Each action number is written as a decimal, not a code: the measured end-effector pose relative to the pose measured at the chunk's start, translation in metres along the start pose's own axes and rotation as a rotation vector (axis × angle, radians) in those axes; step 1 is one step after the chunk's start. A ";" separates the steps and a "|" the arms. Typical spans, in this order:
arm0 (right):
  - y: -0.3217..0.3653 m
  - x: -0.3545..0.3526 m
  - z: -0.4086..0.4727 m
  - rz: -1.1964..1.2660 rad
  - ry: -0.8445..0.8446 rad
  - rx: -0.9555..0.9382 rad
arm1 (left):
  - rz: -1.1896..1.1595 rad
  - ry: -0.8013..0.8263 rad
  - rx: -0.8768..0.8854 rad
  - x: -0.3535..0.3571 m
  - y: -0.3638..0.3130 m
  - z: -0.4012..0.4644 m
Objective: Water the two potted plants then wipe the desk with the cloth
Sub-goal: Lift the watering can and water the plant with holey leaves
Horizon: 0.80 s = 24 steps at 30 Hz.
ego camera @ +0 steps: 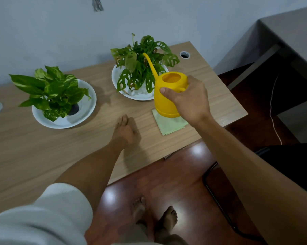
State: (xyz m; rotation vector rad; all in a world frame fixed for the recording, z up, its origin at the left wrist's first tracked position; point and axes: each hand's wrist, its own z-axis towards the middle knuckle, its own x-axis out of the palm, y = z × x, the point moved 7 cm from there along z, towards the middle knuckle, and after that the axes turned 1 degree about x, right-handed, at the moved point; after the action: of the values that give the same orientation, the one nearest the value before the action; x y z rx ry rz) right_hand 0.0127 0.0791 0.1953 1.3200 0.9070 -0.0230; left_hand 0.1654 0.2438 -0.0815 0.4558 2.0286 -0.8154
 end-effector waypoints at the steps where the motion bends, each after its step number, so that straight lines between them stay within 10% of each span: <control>1: 0.004 -0.002 0.002 -0.005 -0.001 0.000 | -0.014 -0.009 0.008 0.000 -0.003 -0.003; 24: 0.054 -0.011 0.021 -0.083 0.041 0.035 | -0.041 -0.179 0.085 0.016 0.000 -0.016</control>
State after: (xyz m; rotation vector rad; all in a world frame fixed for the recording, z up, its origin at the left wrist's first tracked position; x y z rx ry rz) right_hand 0.0436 0.0723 0.2449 1.3187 0.9994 -0.0768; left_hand 0.1471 0.2548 -0.0883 0.3753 1.8483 -0.9370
